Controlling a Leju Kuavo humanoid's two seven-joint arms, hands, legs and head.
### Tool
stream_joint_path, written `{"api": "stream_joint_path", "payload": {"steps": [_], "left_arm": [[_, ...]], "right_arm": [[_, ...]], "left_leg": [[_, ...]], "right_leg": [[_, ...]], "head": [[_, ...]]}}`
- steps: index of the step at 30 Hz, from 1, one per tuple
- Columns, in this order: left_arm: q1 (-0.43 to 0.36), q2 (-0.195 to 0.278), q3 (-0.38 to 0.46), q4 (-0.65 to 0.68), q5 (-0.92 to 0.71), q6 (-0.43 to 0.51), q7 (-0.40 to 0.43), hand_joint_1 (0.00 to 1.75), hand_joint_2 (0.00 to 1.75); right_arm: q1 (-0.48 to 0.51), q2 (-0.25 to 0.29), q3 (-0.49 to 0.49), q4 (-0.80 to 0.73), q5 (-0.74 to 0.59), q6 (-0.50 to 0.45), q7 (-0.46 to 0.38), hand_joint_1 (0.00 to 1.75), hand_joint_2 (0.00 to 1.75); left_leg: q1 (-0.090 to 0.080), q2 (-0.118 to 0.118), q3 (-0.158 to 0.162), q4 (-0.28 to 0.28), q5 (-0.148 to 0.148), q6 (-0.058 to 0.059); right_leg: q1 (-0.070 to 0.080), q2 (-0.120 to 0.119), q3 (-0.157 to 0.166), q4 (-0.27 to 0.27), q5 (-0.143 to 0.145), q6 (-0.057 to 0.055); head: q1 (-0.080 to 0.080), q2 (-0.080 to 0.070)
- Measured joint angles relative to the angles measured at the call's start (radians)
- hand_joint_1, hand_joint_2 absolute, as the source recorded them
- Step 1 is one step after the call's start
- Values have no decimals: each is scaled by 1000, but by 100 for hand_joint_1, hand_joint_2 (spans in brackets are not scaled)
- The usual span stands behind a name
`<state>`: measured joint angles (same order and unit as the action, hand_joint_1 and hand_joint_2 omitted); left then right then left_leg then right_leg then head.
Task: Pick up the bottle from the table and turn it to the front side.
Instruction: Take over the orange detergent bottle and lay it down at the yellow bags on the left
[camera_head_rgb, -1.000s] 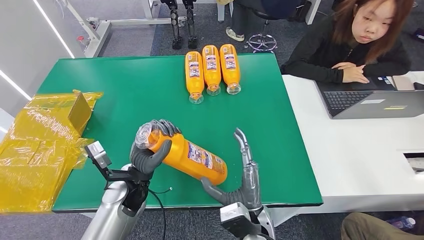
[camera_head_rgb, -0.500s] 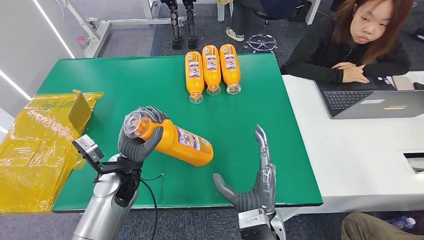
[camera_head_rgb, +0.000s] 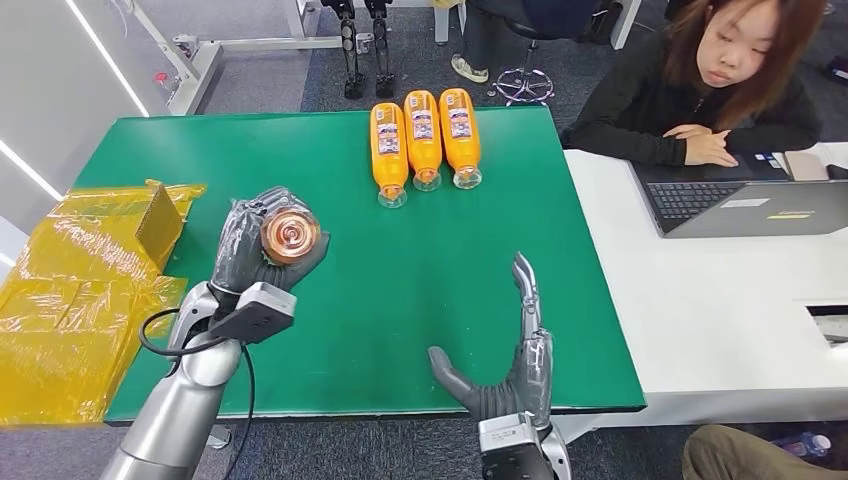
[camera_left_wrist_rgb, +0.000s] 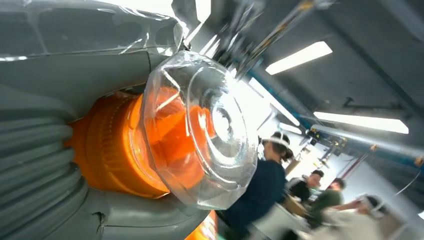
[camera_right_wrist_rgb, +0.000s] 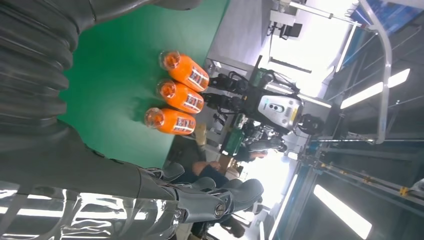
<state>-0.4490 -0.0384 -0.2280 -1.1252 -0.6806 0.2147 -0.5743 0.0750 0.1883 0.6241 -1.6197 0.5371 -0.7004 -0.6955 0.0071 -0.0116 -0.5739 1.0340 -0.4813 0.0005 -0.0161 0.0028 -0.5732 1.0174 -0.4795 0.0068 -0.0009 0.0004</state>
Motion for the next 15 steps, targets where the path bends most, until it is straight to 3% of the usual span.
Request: {"api": "stream_joint_path", "payload": {"steps": [8,15], "left_arm": [[-79,59,-116,79,-316,48,127,175,175],[-189,110,-247,305,-571,-4,264,175,175]], "right_arm": [[15,0,-29,18,-24,0,-1,0,175],[44,6,-61,33,-41,0,-1,0,175]], "left_leg": [[0,0,0,0,0,0],[0,1,0,0,1,-1]], "right_leg": [[0,1,0,0,0,0],[0,1,-1,1,1,-1]], "head": [[0,0],[0,0]]}}
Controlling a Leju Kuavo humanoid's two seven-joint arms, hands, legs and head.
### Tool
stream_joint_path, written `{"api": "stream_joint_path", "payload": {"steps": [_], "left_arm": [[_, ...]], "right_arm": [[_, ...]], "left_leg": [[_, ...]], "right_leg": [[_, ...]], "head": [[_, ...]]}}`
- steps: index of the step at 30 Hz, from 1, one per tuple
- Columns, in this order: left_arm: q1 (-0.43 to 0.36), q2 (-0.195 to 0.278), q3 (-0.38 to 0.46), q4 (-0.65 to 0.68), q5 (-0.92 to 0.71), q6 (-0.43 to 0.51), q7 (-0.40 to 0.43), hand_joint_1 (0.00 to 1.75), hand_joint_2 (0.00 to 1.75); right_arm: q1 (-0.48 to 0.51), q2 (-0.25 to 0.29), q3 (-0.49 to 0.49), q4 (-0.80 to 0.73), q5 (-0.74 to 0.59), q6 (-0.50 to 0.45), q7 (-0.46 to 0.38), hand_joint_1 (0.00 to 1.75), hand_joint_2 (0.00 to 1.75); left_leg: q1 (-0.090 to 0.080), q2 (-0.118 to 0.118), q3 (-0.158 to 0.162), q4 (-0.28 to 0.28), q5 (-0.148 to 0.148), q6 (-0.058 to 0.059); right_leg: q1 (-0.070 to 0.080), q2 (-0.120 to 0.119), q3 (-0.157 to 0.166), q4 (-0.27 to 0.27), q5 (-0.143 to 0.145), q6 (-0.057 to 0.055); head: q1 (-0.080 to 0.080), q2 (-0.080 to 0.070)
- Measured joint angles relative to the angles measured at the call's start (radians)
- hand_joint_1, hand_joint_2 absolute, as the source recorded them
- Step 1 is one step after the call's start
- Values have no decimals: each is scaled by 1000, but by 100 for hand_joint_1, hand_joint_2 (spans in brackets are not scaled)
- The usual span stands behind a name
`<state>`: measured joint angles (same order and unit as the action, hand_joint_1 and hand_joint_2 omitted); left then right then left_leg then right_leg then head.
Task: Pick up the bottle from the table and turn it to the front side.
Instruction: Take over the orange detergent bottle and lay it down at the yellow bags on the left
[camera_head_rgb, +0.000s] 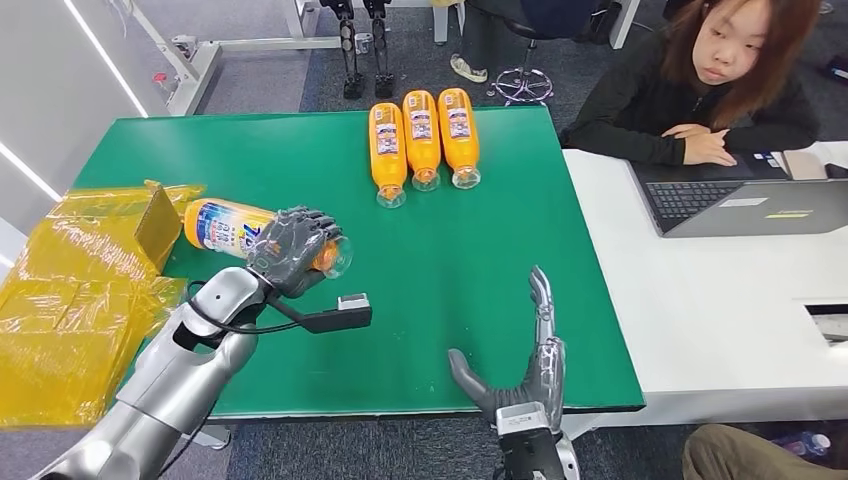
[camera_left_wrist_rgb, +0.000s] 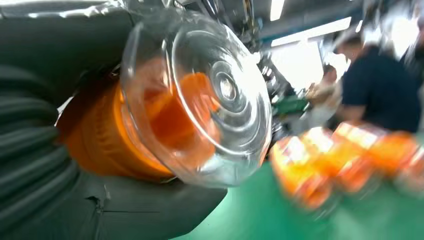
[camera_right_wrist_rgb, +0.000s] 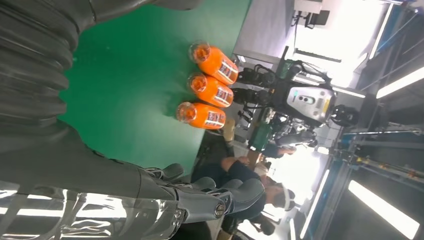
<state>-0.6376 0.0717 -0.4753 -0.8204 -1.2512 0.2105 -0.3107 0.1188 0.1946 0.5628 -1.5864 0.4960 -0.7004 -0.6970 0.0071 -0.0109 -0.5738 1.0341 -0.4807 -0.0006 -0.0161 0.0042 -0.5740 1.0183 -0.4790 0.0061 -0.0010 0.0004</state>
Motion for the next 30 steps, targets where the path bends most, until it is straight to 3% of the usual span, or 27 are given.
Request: {"api": "stream_joint_path", "payload": {"steps": [8,16,23,30], "left_arm": [[-73,12,-66,192,-52,-36,59,175,175],[-133,15,-70,387,-71,-97,176,175,175],[-156,20,-70,453,-79,-125,209,175,175],[-156,53,-70,502,-66,-169,299,170,175]], "right_arm": [[22,18,-29,10,7,0,-1,0,175],[62,31,-72,-3,3,0,-1,0,175],[69,37,-90,-5,1,0,-1,0,175],[70,41,-92,3,-13,0,-1,0,175]], "left_leg": [[0,0,0,0,0,0],[0,0,0,0,0,0],[0,0,-1,0,0,0],[0,1,-1,0,0,-1]], "right_leg": [[0,0,0,0,0,0],[0,0,-1,1,0,0],[0,0,-1,1,0,0],[0,1,-1,1,0,-1]], "head": [[0,0],[0,0],[0,0],[0,0]]}}
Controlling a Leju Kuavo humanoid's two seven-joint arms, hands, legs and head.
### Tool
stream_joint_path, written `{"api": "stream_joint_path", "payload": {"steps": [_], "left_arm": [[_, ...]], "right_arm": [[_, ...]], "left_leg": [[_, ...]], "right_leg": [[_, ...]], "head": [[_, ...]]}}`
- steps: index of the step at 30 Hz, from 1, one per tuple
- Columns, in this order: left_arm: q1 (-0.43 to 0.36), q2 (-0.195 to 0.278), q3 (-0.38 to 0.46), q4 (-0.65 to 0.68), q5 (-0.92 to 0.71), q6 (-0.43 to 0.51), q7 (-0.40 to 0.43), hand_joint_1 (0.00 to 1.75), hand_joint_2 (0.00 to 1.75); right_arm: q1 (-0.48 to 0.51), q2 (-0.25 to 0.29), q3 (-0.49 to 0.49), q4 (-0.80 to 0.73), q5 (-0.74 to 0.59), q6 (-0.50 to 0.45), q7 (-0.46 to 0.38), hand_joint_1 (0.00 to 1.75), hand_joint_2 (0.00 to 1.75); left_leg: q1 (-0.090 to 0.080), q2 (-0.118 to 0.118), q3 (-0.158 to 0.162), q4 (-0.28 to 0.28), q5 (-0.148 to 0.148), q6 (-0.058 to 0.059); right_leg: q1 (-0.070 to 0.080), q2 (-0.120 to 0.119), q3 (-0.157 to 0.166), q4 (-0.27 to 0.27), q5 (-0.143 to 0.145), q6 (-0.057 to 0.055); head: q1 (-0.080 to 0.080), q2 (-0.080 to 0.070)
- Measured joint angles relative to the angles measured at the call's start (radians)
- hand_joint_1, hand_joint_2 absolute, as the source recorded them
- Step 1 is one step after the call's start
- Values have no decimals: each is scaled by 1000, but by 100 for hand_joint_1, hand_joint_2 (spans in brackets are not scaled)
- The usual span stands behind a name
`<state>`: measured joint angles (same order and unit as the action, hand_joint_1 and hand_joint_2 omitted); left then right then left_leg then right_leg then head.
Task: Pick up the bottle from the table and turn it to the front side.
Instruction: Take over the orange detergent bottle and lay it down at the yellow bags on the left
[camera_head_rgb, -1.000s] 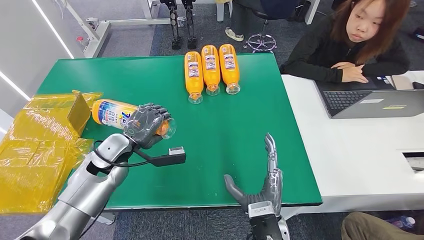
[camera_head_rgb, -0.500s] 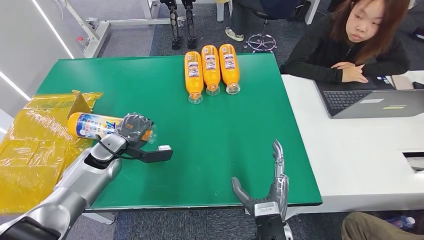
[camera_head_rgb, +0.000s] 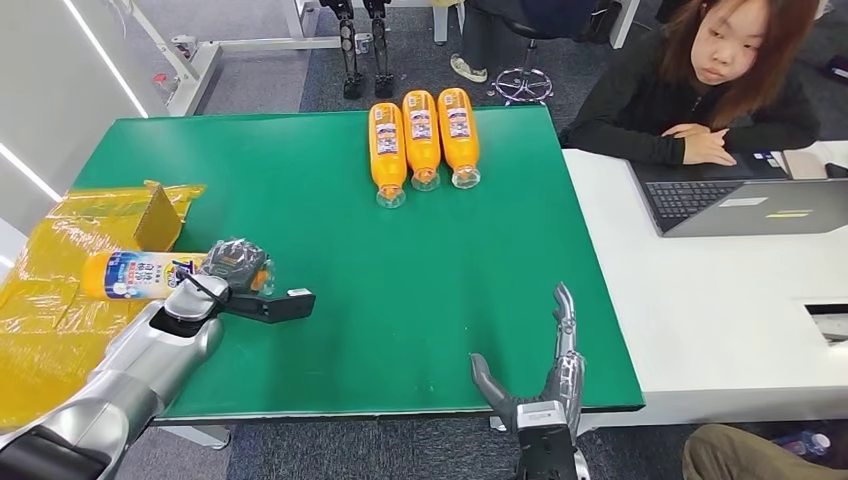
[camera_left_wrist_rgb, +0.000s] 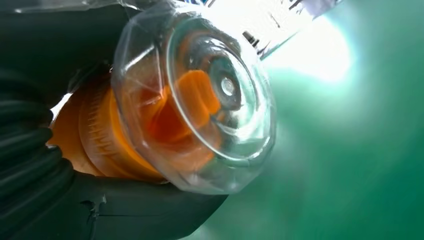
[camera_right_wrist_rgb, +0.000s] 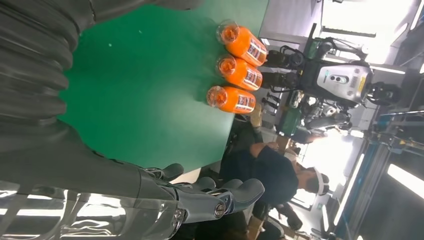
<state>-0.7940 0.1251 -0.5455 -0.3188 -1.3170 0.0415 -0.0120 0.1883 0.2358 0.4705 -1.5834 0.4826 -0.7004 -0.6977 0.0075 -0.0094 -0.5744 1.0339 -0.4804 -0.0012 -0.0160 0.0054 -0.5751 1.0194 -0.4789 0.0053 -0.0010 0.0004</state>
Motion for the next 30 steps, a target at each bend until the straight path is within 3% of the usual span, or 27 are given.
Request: {"api": "stream_joint_path", "payload": {"steps": [5,9,11,12,15,16,30], "left_arm": [[8,29,0,27,16,-16,31,175,175],[13,49,2,36,24,-20,57,142,175],[14,57,3,39,24,-20,64,136,175],[14,61,3,41,24,-19,66,115,175],[15,68,3,44,23,-19,68,13,175],[15,69,3,45,23,-19,69,0,175],[13,61,4,48,12,11,73,0,175]], "right_arm": [[-2,0,0,15,-20,0,0,0,175],[-5,0,2,26,-29,0,0,0,175],[-7,0,2,29,-34,0,0,0,175],[-9,0,2,30,-37,0,0,0,175],[-11,0,3,32,-40,0,0,0,175],[-12,0,3,32,-40,0,0,0,175],[-11,0,3,32,-40,0,0,0,175]], "left_leg": [[1,0,0,0,0,-1],[1,0,0,0,0,-1],[1,0,0,0,0,-1],[1,0,0,0,0,-1],[1,-1,0,0,0,-1],[1,-1,0,0,0,-1],[1,0,0,0,1,-1]], "right_leg": [[0,0,0,0,0,0],[0,0,0,1,0,0],[0,0,0,0,0,0],[0,0,0,0,0,0],[0,-1,0,0,0,0],[0,-1,0,0,0,0],[0,0,0,0,1,-1]], "head": [[0,0],[0,0],[0,0],[0,0],[0,0],[0,0],[0,0]]}}
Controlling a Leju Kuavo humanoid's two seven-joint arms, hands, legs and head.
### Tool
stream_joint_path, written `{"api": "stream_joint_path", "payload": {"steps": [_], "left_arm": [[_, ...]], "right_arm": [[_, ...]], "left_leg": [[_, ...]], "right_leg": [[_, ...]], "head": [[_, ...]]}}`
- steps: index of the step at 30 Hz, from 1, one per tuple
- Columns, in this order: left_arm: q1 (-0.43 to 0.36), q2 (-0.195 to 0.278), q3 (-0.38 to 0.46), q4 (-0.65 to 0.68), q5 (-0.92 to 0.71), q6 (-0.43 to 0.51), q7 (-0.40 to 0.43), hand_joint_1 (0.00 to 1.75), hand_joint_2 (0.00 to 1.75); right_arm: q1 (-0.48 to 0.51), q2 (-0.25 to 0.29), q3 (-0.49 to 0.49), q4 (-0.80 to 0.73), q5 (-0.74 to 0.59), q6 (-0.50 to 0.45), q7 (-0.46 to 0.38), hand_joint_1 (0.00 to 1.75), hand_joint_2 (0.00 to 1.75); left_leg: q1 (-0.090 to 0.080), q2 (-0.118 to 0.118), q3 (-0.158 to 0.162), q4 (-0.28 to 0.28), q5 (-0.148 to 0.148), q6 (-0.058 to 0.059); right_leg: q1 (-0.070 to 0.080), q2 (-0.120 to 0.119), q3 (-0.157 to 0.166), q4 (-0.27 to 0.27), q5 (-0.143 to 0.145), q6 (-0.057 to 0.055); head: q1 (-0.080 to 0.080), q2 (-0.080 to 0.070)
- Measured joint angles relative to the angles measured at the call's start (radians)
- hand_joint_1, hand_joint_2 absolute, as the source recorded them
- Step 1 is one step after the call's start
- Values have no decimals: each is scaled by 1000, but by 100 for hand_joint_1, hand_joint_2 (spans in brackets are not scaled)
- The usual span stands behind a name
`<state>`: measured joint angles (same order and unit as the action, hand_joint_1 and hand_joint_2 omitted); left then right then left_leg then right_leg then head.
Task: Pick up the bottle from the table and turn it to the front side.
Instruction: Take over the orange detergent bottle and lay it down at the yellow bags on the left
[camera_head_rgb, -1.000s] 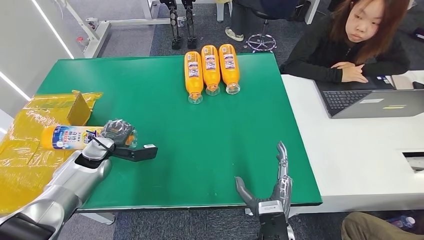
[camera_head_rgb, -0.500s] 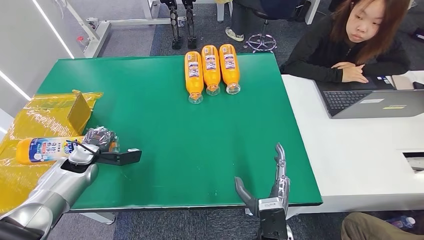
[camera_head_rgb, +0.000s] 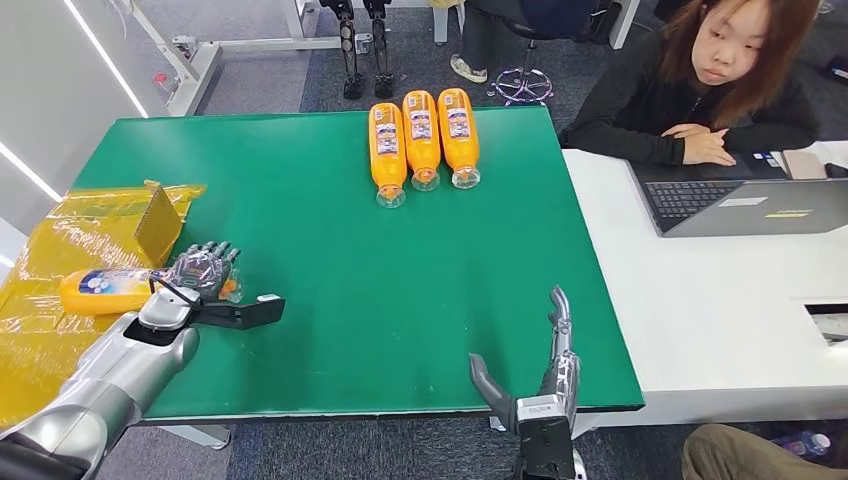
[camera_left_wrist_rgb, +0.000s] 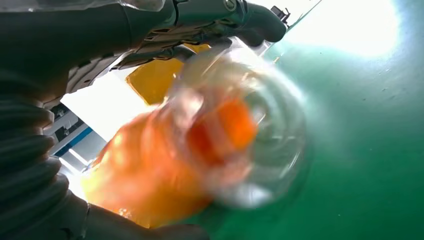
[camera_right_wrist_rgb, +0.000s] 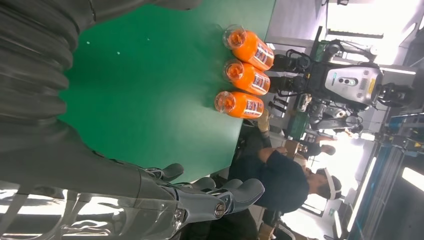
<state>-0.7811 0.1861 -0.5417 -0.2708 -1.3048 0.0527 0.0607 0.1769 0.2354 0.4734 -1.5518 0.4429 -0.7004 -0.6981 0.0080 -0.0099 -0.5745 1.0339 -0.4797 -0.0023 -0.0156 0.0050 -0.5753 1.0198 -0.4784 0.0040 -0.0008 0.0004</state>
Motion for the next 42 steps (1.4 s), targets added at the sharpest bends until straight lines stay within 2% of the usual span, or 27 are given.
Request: {"api": "stream_joint_path", "payload": {"steps": [22,26,29,31,42], "left_arm": [[0,1,3,0,3,8,-23,0,175],[0,-1,14,0,26,40,-73,0,175],[0,-17,26,-11,41,93,-151,0,175],[0,-32,32,-36,46,117,-199,0,175],[18,-91,33,-212,94,172,-333,0,175]], "right_arm": [[6,-1,0,0,-1,0,0,0,175],[8,-1,0,2,4,0,0,0,175],[9,1,-2,7,20,0,0,0,175],[9,3,-3,10,31,0,0,0,175],[17,21,-39,12,60,0,0,0,175]], "left_leg": [[0,0,0,0,0,0],[0,0,0,0,0,0],[0,0,0,0,0,0],[0,-1,0,0,0,0],[0,-1,0,0,0,0]], "right_leg": [[0,0,0,0,0,0],[0,0,0,0,0,0],[0,0,-1,0,0,0],[0,-1,0,0,0,0],[0,-1,-1,0,1,-1]], "head": [[0,0],[0,0],[0,0],[0,0],[0,0]]}}
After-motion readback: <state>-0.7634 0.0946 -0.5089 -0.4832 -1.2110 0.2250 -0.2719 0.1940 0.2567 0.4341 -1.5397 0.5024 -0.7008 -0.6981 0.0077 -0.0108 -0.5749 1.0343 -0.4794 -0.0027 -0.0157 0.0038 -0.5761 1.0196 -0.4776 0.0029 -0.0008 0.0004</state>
